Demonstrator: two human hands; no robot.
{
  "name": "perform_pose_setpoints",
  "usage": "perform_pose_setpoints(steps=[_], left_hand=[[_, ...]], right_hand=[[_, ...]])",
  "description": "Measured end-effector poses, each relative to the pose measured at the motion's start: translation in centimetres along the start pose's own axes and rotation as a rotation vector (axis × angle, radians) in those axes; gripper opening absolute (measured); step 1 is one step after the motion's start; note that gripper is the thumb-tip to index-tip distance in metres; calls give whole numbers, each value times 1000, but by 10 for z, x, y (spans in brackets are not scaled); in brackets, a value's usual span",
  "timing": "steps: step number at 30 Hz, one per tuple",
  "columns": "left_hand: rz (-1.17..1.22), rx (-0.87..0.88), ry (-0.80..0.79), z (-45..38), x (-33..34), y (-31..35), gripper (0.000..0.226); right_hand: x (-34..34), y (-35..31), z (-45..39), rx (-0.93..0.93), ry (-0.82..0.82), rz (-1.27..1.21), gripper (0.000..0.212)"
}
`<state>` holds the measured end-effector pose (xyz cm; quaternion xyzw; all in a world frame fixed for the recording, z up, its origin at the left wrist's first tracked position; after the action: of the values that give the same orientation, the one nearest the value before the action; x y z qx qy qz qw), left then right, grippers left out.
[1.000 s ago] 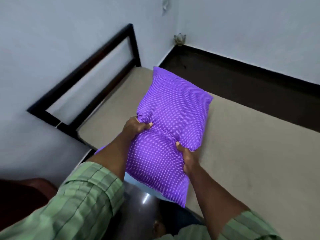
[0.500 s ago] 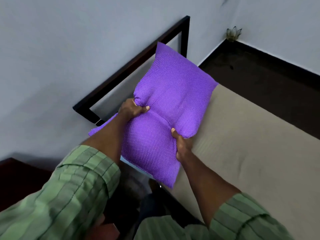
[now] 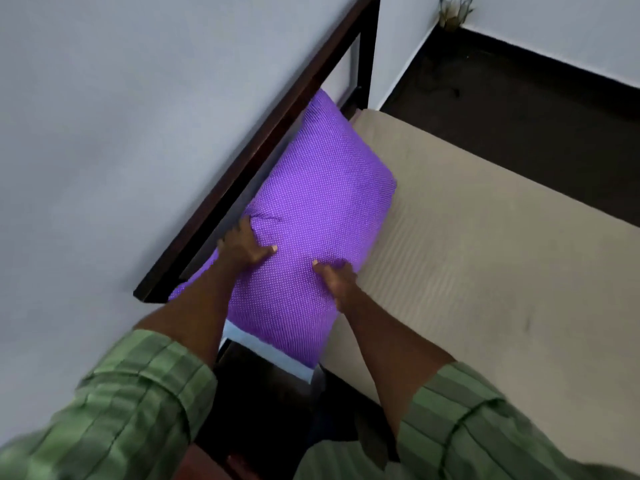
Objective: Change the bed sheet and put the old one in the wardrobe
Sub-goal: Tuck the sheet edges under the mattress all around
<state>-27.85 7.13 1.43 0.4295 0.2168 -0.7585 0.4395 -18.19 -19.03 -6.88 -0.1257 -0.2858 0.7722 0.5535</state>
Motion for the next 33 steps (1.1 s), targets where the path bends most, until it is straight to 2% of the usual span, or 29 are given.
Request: perform_pose_setpoints(steps=[1,2,3,5,7,9,12,14,16,21,22,24,26,27,29,31,33], left_hand=[[-16,-12,29,-9,2,-1,121],[-19,-20,46,-10,1,3,123],[-16,-25,24,-17,7,4,128],[2,-25,18,-28,10,11,132],[21,-12,96,-37,4,21,123],[68,-7,184,-38,-4,34,94],[69,63,355,-32,-20,73,46],[138,109,421,-30,-29,101,39],[205,149,448,-37,-44,128,40],[245,181,519,-86,-104,193,43],[257,174,534,-98,-118,207,44],[231,191,589,-120,-147,237,57],[24,345,673,-129,-167,275,72],[-135,484,663,-131,-161,295,68],[-484,727,482,-136,-115,313,49],[-716,738,280,-153,-66,293,42],[-775,673,187,-165,-42,271,49]], right_hand=[[-5,2,-5,-4,67,80,103],[-10,5,-8,9,121,124,115],[-13,9,-12,15,138,98,117],[-12,23,-25,40,120,-169,109],[-9,37,-35,91,102,-321,106],[-5,43,-45,98,91,-278,91],[-10,20,-49,12,200,32,42],[-22,-12,-49,-83,349,192,32],[-36,-46,-48,-168,468,184,33],[-57,-149,-65,-453,627,272,28],[-58,-174,-74,-513,605,269,26],[-46,-226,-100,-633,424,288,31],[-22,-250,-138,-566,154,311,52],[-8,-250,-151,-483,31,353,58],[23,-242,-167,-397,-131,549,60],[45,-230,-177,-398,-224,769,66],[53,-212,-183,-409,-234,1062,75]])
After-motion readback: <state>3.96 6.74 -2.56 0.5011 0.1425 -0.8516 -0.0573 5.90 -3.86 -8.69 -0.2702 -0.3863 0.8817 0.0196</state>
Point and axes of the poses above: each hand's wrist, its own z-axis away from the middle knuckle, its own x-axis out of the palm, y = z × x, the point moved 10 cm from there along -z, towards the middle knuckle, and after that the axes turned 10 degrees about -z, right-handed, at the moved point
